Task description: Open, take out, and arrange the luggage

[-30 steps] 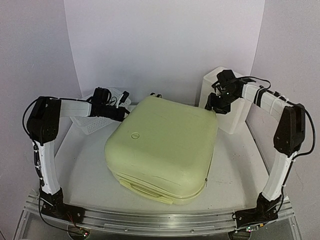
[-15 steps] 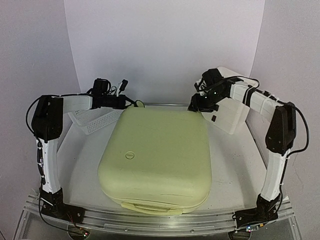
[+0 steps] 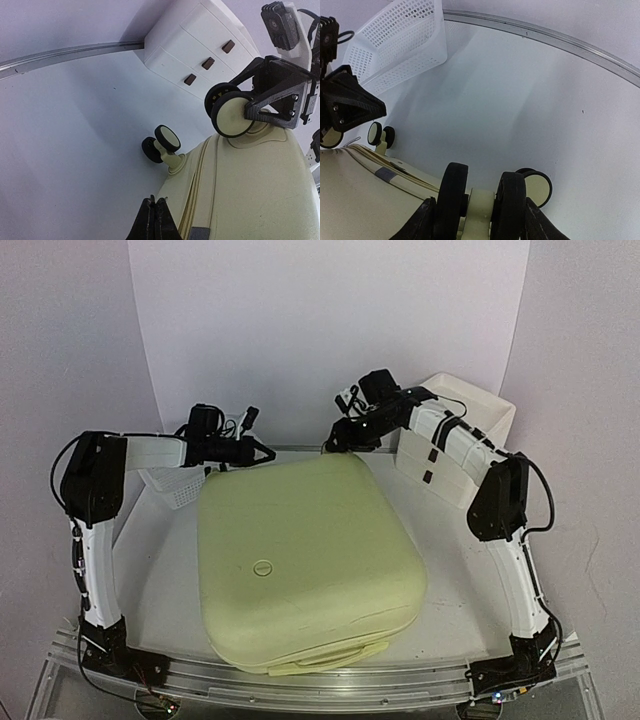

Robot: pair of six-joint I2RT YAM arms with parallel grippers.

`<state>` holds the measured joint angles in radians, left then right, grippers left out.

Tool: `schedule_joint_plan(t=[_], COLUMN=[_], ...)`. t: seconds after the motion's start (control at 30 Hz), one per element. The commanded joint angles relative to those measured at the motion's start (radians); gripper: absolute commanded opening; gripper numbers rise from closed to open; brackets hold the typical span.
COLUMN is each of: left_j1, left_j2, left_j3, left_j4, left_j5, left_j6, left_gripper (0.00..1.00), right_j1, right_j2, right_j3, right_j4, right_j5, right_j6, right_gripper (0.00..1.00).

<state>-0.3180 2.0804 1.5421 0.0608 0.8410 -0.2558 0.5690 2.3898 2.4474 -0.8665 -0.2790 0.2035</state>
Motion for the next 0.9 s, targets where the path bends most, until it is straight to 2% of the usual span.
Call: schedule_joint_plan(t=[0.0, 0.03, 0.1, 0.17, 0.23, 0.3, 0.4, 0.47, 0.53, 0.63, 0.87], left_j1=[0.019, 0.026, 0.035, 0.042, 0.05, 0.056, 0.059, 0.059, 0.059, 0.058, 0.06], left_j2=[-0.123, -0.14, -0.179, -0.225, -0.278, -0.326, -0.399, -0.449, -0.498, -0.567, -0.671], left_j3=[-0.046, -0.057, -0.089, -0.12, -0.148, -0.178, -0.229, -0.261, -0.29, -0.325, -0.364], left_j4=[0.028, 0.029, 0.029, 0.029, 0.026, 0.02, 0.012, -0.002, -0.026, -0.096, -0.304], left_j5=[-0.028, -0.042, -0.076, -0.109, -0.143, -0.174, -0.228, -0.255, -0.288, -0.342, -0.501], left_j6=[-0.007, -0.005, 0.007, 0.025, 0.028, 0.024, 0.035, 0.047, 0.049, 0.045, 0.06], left_gripper=[0.0, 0.02, 0.06, 0.11, 0.19, 0.28, 0.42, 0.6, 0.71, 0.78, 0.87], right_j1=[0.043, 0.043, 0.044, 0.043, 0.043, 0.043, 0.043, 0.046, 0.046, 0.055, 0.107], right_j2=[0.007, -0.005, -0.042, -0.091, -0.155, -0.225, -0.347, -0.42, -0.491, -0.602, -0.858], right_j3=[0.067, 0.055, 0.015, -0.036, -0.099, -0.174, -0.298, -0.381, -0.482, -0.612, -0.935], right_j4=[0.171, 0.172, 0.172, 0.172, 0.172, 0.172, 0.172, 0.172, 0.173, 0.172, 0.188], right_j5=[0.036, 0.055, 0.086, 0.122, 0.15, 0.18, 0.213, 0.227, 0.237, 0.235, 0.173], right_j6=[-0.167, -0.157, -0.147, -0.127, -0.101, -0.079, -0.042, -0.027, -0.012, 0.007, 0.079], right_gripper=[0.09, 0.15, 0.38, 0.5, 0.67, 0.77, 0.84, 0.94, 0.96, 0.98, 0.98])
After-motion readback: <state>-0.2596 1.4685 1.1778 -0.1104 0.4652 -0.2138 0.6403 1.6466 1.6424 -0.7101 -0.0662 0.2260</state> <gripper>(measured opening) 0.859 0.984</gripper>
